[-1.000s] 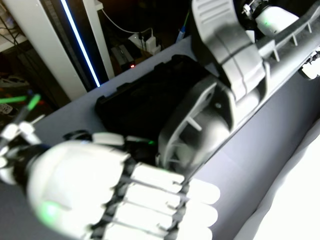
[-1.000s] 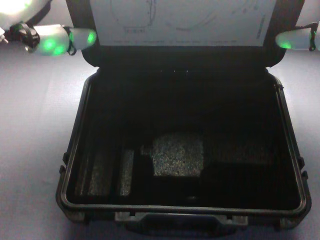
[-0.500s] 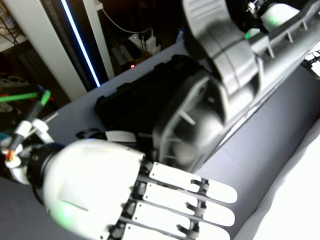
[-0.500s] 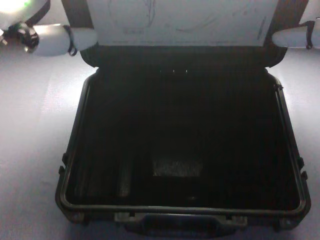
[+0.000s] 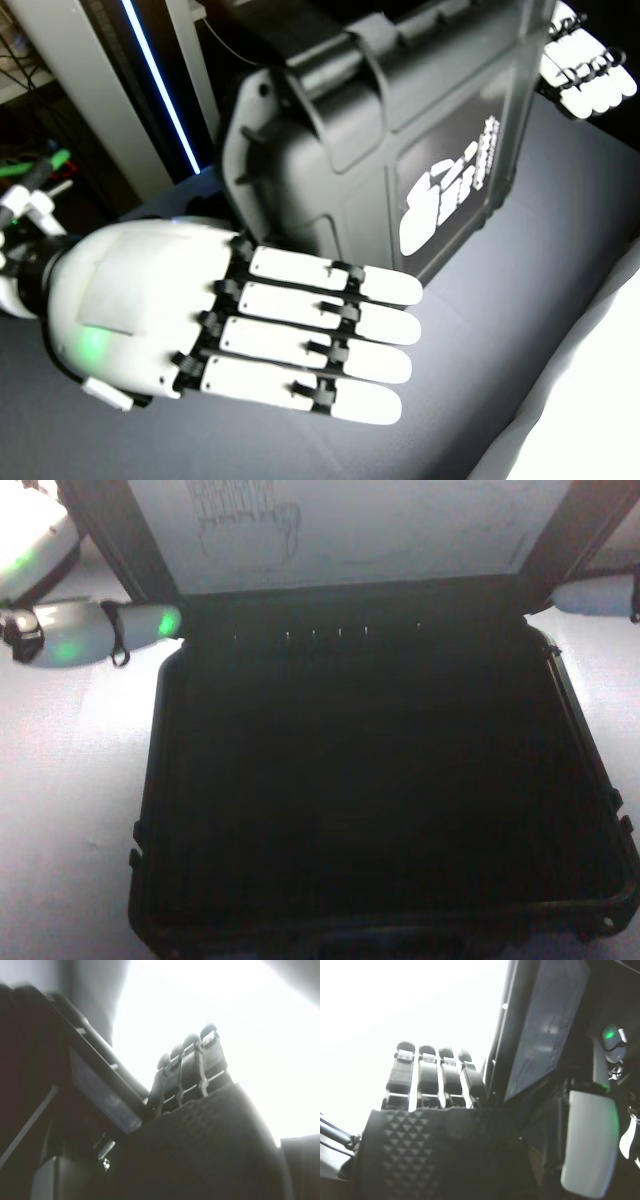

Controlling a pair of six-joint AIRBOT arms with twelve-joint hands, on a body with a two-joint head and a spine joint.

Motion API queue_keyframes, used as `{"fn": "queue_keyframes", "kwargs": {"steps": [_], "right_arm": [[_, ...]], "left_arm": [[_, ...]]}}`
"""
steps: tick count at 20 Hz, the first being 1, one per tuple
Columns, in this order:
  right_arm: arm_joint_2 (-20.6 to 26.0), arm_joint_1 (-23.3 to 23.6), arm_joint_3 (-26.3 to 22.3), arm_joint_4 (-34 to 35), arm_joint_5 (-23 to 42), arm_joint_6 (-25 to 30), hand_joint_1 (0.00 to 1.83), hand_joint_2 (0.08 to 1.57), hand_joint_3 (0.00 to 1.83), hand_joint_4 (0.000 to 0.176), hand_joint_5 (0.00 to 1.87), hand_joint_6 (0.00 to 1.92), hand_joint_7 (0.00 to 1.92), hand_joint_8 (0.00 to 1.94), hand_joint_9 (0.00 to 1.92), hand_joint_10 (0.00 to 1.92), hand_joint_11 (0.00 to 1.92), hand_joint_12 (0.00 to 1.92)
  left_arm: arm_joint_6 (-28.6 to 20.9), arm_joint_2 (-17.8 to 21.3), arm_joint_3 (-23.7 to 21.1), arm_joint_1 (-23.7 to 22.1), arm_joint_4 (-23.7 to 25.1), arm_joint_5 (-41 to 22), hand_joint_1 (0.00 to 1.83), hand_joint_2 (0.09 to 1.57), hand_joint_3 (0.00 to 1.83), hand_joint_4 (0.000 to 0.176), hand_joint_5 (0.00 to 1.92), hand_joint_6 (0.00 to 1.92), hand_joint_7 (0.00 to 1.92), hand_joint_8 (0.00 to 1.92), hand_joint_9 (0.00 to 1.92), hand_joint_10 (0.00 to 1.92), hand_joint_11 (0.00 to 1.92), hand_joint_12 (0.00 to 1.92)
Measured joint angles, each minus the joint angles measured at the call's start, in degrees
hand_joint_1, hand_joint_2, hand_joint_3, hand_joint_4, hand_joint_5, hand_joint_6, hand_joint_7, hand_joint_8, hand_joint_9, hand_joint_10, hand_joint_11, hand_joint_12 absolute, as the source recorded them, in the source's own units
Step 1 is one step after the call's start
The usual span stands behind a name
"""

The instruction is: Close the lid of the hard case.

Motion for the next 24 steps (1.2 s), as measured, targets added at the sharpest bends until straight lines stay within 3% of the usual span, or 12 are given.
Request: {"fn": "queue_keyframes", "kwargs": {"steps": [7,8,9,11,12,13,15,16,17,19,20,24], "right_arm": [[3.7,-4.8,-4.2,-2.1,3.6,1.3,0.60,0.87,0.00,0.000,0.05,0.00,0.05,0.00,0.02,0.00,0.04,0.02],[4.3,-5.6,-4.9,-2.8,4.5,1.3,0.62,0.87,0.00,0.026,0.06,0.01,0.05,0.00,0.02,0.00,0.04,0.02],[4.6,-6.1,-5.5,-3.0,5.3,1.3,0.66,0.93,0.00,0.000,0.06,0.00,0.08,0.00,0.05,0.00,0.06,0.04],[5.5,-7.9,-6.8,-3.2,7.5,1.6,0.66,0.93,0.00,0.003,0.06,0.00,0.09,0.00,0.07,0.00,0.09,0.06],[6.0,-8.5,-7.3,-3.3,8.4,1.6,0.69,0.94,0.00,0.025,0.06,0.00,0.10,0.00,0.07,0.00,0.07,0.06],[6.5,-9.1,-7.7,-3.4,9.1,1.6,0.71,0.94,0.00,0.026,0.05,0.00,0.08,0.00,0.06,0.00,0.06,0.06],[7.0,-9.8,-8.0,-3.7,10.2,1.7,0.75,0.96,0.01,0.006,0.04,0.00,0.07,0.00,0.05,0.00,0.02,0.05],[7.1,-10.2,-8.0,-3.5,10.3,1.7,0.76,0.96,0.01,0.014,0.04,0.00,0.06,0.00,0.04,0.00,0.01,0.05],[7.1,-10.6,-8.0,-3.0,10.2,1.7,0.76,0.95,0.00,0.037,0.04,0.00,0.05,0.00,0.03,0.00,0.01,0.05],[7.1,-11.3,-8.0,-3.2,10.2,2.2,0.78,0.94,0.00,0.031,0.04,0.00,0.06,0.01,0.02,0.00,0.00,0.05],[7.1,-12.0,-8.0,-3.4,10.2,2.5,0.79,0.95,0.00,0.017,0.03,0.00,0.05,0.00,0.01,0.00,0.00,0.04],[8.2,-14.3,-8.8,-3.5,9.8,3.2,0.70,0.94,0.00,0.016,0.04,0.00,0.04,0.00,0.01,0.00,0.00,0.05]], "left_arm": [[-0.8,2.1,-1.9,2.7,1.1,-3.6,0.06,1.14,0.00,0.000,0.00,0.00,0.00,0.00,0.00,0.00,0.00,0.00],[-0.8,2.1,-2.4,2.9,1.1,-3.7,0.05,1.14,0.00,0.000,0.00,0.00,0.00,0.00,0.00,0.00,0.00,0.00],[-1.1,2.1,-2.6,3.2,1.4,-4.3,0.05,1.14,0.00,0.000,0.00,0.00,0.00,0.00,0.00,0.00,0.00,0.00],[-1.3,2.8,-3.6,4.5,3.7,-4.2,0.09,1.14,0.00,0.000,0.00,0.00,0.00,0.00,0.00,0.00,0.00,0.00],[-2.3,2.9,-3.8,5.0,4.2,-3.8,0.10,1.16,0.01,0.000,0.00,0.00,0.00,0.00,0.00,0.00,0.01,0.00],[-3.1,3.1,-4.0,5.6,4.3,-3.7,0.12,1.17,0.01,0.000,0.00,0.00,0.00,0.00,0.00,0.00,0.02,0.01],[-4.2,5.0,-5.1,7.5,4.5,-4.9,0.14,1.16,0.00,0.000,0.00,0.00,0.00,0.00,0.00,0.00,0.02,0.01],[-4.2,5.5,-5.5,8.1,4.4,-5.4,0.17,1.15,0.00,0.000,0.00,0.00,0.00,0.00,0.00,0.00,0.02,0.01],[-4.4,6.2,-5.9,8.9,4.7,-5.3,0.23,1.16,0.00,0.000,0.00,0.00,0.00,0.00,0.00,0.00,0.00,0.00],[-4.3,7.5,-6.8,9.8,5.2,-4.7,0.17,1.15,0.00,0.000,0.00,0.00,0.00,0.00,0.00,0.00,0.01,0.00],[-4.3,8.2,-7.3,10.6,5.3,-4.8,0.17,1.15,0.00,0.000,0.00,0.00,0.00,0.00,0.00,0.00,0.01,0.01],[-4.4,10.9,-9.4,13.1,6.1,-4.4,0.17,1.12,0.00,0.000,0.00,0.00,0.00,0.00,0.03,0.01,0.08,0.04]]}}
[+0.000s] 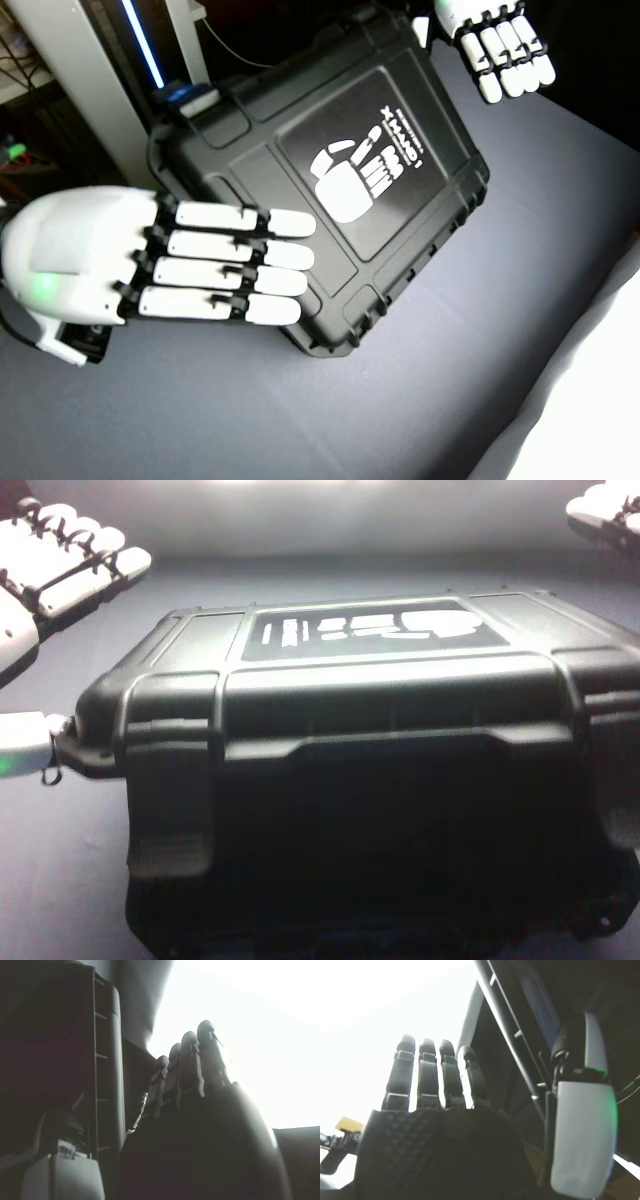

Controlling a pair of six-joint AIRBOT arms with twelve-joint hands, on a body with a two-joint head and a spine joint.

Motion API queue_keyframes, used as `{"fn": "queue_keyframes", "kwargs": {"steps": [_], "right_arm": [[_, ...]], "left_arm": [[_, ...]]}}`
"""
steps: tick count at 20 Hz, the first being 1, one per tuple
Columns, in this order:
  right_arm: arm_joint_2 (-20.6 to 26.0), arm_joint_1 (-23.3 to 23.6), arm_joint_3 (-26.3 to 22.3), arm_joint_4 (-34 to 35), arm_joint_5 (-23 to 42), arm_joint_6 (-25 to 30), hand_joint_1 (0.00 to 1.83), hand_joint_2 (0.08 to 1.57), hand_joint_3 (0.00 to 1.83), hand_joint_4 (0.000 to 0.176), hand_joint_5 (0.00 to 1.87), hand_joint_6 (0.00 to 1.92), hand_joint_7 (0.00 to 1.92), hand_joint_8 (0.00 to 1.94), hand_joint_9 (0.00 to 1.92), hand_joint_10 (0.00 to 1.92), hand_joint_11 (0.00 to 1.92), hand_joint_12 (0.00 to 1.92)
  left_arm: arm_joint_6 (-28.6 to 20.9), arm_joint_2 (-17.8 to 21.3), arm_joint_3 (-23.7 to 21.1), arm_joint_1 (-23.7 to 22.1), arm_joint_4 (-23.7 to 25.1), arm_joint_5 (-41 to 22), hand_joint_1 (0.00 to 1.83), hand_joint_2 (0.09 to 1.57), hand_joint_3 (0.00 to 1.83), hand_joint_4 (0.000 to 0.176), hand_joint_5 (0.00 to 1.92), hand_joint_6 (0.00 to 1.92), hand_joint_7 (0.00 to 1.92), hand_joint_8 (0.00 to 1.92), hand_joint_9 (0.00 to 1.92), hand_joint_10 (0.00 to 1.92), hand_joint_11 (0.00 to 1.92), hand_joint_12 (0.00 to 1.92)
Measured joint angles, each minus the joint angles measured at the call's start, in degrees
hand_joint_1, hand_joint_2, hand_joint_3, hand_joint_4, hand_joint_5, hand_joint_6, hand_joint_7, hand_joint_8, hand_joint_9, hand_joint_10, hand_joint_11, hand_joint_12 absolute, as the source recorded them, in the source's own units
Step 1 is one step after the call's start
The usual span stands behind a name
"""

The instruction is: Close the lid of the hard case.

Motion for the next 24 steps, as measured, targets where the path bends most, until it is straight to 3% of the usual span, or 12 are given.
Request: {"fn": "queue_keyframes", "kwargs": {"steps": [1,2,3,7,8,11,14,15,16,21,23,24], "right_arm": [[0.6,-1.0,-0.5,0.4,0.0,0.0,0.65,0.94,0.00,0.012,0.02,0.00,0.03,0.00,0.01,0.00,0.02,0.06],[1.0,-2.1,-0.7,0.7,0.0,0.0,0.61,0.93,0.00,0.034,0.01,0.00,0.03,0.00,0.00,0.00,0.01,0.07],[1.3,-2.6,-0.9,1.0,0.0,0.0,0.60,0.91,0.00,0.033,0.02,0.00,0.01,0.00,0.00,0.00,0.00,0.01],[2.3,-6.2,-1.6,2.8,0.2,0.0,0.66,0.90,0.00,0.005,0.03,0.00,0.00,0.00,0.00,0.00,0.00,0.00],[2.5,-6.6,-1.6,2.9,0.1,0.0,0.62,0.89,0.00,0.022,0.03,0.00,0.01,0.00,0.00,0.00,0.00,0.00],[3.3,-7.0,-2.0,4.0,0.1,0.1,0.52,0.87,0.00,0.036,0.01,0.00,0.01,0.00,0.00,0.00,0.03,0.01],[3.1,-7.3,-2.0,4.7,1.3,0.0,0.53,0.89,0.00,0.016,0.02,0.01,0.02,0.01,0.00,0.00,0.04,0.02],[2.4,-7.3,-1.9,5.6,2.4,0.0,0.57,0.90,0.00,0.000,0.03,0.01,0.02,0.00,0.00,0.00,0.02,0.02],[1.9,-7.3,-1.8,6.1,2.9,0.0,0.58,0.91,0.01,0.010,0.03,0.01,0.01,0.00,0.00,0.00,0.01,0.01],[-1.4,-7.3,-1.6,8.3,10.4,0.0,0.60,0.99,0.02,0.018,0.05,0.01,0.04,0.01,0.00,0.00,0.00,0.00],[-2.2,-7.7,-1.8,9.6,13.8,0.0,0.58,1.05,0.02,0.000,0.06,0.00,0.07,0.01,0.01,0.00,0.00,0.00],[-2.7,-7.8,-2.1,10.1,16.2,0.0,0.55,1.06,0.02,0.006,0.05,0.00,0.07,0.00,0.02,0.00,0.00,0.00]], "left_arm": [[-0.1,0.4,-0.3,0.6,0.1,0.0,0.16,1.12,0.00,0.000,0.00,0.00,0.00,0.00,0.05,0.02,0.08,0.04],[0.0,0.6,-0.4,1.0,0.3,0.0,0.16,1.14,0.00,0.000,0.00,0.00,0.00,0.00,0.05,0.01,0.07,0.04],[0.0,0.6,-0.4,1.0,0.3,0.1,0.16,1.14,0.00,0.000,0.00,0.00,0.01,0.00,0.06,0.02,0.07,0.05],[0.1,1.5,-0.9,2.1,0.0,1.4,0.26,1.18,0.01,0.000,0.00,0.00,0.00,0.00,0.00,0.00,0.00,0.01],[0.2,2.0,-1.0,2.8,-0.3,1.3,0.25,1.17,0.00,0.000,0.00,0.00,0.00,0.00,0.00,0.00,0.00,0.00],[-0.3,3.9,-2.0,5.7,-3.3,-1.4,0.09,1.17,0.00,0.000,0.00,0.00,0.00,0.00,0.00,0.00,0.06,0.03],[-0.3,4.7,-3.1,11.1,-6.6,-6.9,0.24,1.15,0.00,0.000,0.00,0.00,0.00,0.00,0.00,0.00,0.01,0.02],[-0.3,3.6,-3.0,11.8,-9.1,-9.7,0.25,1.20,0.01,0.000,0.00,0.00,0.00,0.00,0.00,0.00,0.00,0.00],[-0.3,2.6,-2.6,11.8,-10.2,-11.5,0.23,1.20,0.01,0.000,0.00,0.00,0.00,0.00,0.00,0.00,0.00,0.00],[-4.2,-5.3,-0.1,8.2,-9.5,-19.0,0.19,1.22,0.01,0.000,0.00,0.00,0.00,0.00,0.00,0.00,0.00,0.00],[-7.0,-7.2,0.6,8.5,-9.8,-22.2,0.17,1.21,0.00,0.000,0.00,0.00,0.00,0.00,0.00,0.00,0.00,0.00],[-9.5,-8.0,0.8,9.7,-10.0,-25.6,0.12,1.13,0.00,0.000,0.00,0.00,0.00,0.00,0.00,0.00,0.00,0.00]]}}
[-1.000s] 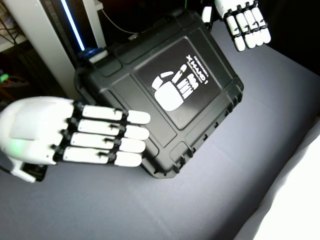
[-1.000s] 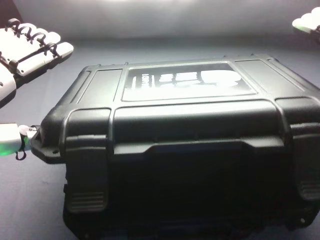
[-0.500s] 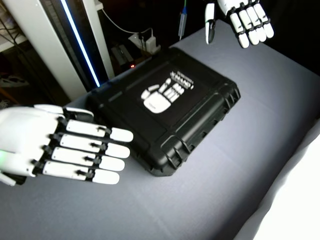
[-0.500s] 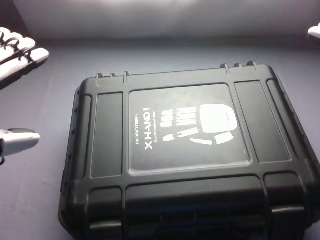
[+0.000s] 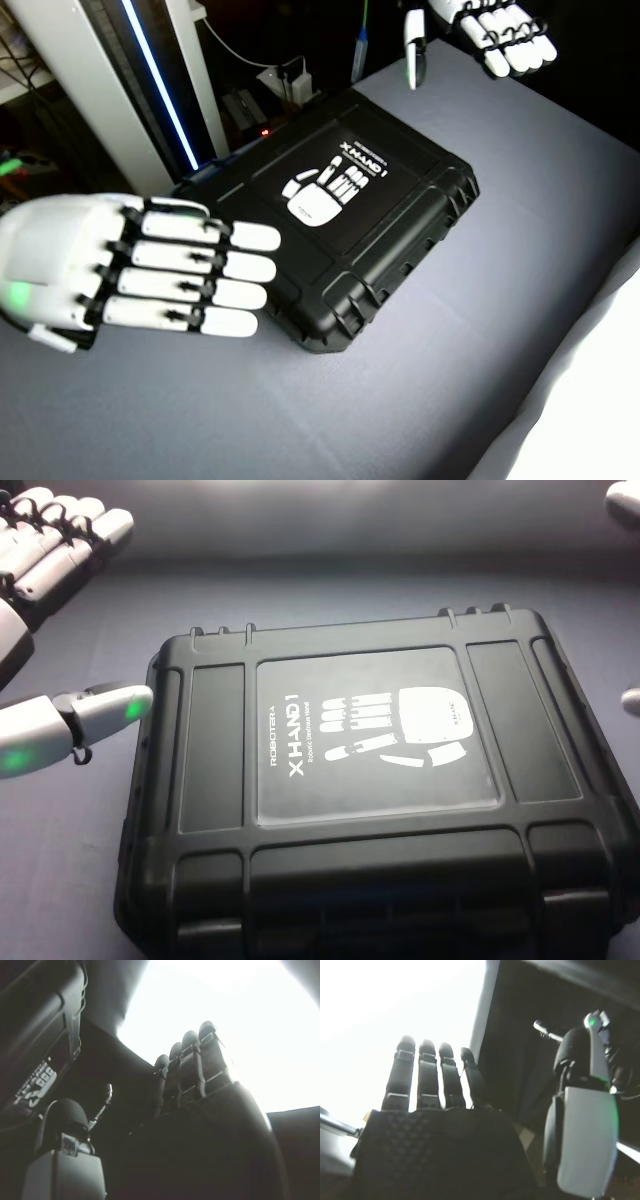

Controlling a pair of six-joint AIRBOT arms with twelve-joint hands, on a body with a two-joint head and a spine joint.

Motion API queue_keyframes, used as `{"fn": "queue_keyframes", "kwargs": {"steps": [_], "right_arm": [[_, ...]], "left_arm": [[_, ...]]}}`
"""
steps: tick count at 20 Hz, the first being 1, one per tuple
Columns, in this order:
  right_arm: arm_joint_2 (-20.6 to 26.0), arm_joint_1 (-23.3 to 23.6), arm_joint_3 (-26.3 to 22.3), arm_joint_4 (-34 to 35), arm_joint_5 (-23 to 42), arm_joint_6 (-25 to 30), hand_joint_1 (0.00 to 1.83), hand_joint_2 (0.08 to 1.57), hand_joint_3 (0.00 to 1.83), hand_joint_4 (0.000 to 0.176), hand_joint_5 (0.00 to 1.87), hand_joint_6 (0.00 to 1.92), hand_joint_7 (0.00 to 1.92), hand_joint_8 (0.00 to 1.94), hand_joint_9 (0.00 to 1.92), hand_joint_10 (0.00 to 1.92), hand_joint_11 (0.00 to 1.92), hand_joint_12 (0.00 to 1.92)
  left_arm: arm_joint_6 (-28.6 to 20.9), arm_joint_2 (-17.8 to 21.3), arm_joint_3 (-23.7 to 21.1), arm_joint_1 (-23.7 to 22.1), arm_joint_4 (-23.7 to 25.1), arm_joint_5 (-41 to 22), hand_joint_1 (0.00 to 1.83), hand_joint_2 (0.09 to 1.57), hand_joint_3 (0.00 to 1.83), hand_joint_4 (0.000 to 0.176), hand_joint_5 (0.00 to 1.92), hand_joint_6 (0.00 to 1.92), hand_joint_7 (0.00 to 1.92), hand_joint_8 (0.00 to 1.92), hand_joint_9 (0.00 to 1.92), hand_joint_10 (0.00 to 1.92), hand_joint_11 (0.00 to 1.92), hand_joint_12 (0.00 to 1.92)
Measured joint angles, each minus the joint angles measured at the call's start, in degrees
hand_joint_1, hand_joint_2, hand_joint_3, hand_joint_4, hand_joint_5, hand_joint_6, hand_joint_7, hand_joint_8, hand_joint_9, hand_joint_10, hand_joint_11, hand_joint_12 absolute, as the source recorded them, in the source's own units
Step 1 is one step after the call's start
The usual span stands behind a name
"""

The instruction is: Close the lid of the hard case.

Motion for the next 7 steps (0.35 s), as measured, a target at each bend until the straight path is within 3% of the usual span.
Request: {"fn": "queue_keyframes", "kwargs": {"steps": [2,4,5,6,7], "right_arm": [[-0.5,-1.6,-1.2,0.8,4.3,0.0,0.47,1.06,0.01,0.000,0.04,0.00,0.10,0.01,0.04,0.01,0.06,0.03],[-0.4,-3.4,-2.5,0.6,7.8,0.0,0.36,1.05,0.00,0.017,0.03,0.00,0.11,0.01,0.06,0.01,0.08,0.04],[-0.3,-4.7,-3.1,0.8,10.1,0.0,0.32,1.10,0.02,0.001,0.02,0.00,0.10,0.00,0.06,0.01,0.08,0.05],[-0.3,-5.9,-3.4,1.5,12.2,0.0,0.26,1.15,0.01,0.000,0.01,0.00,0.09,0.00,0.06,0.00,0.01,0.25],[-0.4,-7.0,-3.6,2.4,13.9,0.0,0.23,1.18,0.02,0.000,0.02,0.00,0.08,0.00,0.06,0.00,0.00,0.29]], "left_arm": [[-2.9,-1.1,0.0,2.0,-0.3,-5.5,0.16,1.14,0.00,0.000,0.00,0.00,0.00,0.00,0.00,0.00,0.00,0.00],[-3.3,-1.4,-0.9,3.3,-0.4,-9.7,0.16,1.12,0.00,0.000,0.00,0.00,0.00,0.00,0.00,0.00,0.00,0.00],[-3.7,-1.6,-1.0,3.6,-0.3,-11.9,0.12,1.11,0.00,0.000,0.00,0.00,0.00,0.00,0.00,0.00,0.00,0.00],[-4.2,-1.9,-1.0,4.1,-0.1,-13.3,0.11,1.13,0.00,0.000,0.00,0.00,0.00,0.00,0.00,0.00,0.00,0.00],[-4.9,-2.3,-1.0,4.4,-0.2,-14.0,0.08,1.14,0.01,0.000,0.00,0.00,0.00,0.00,0.00,0.00,0.00,0.00]]}}
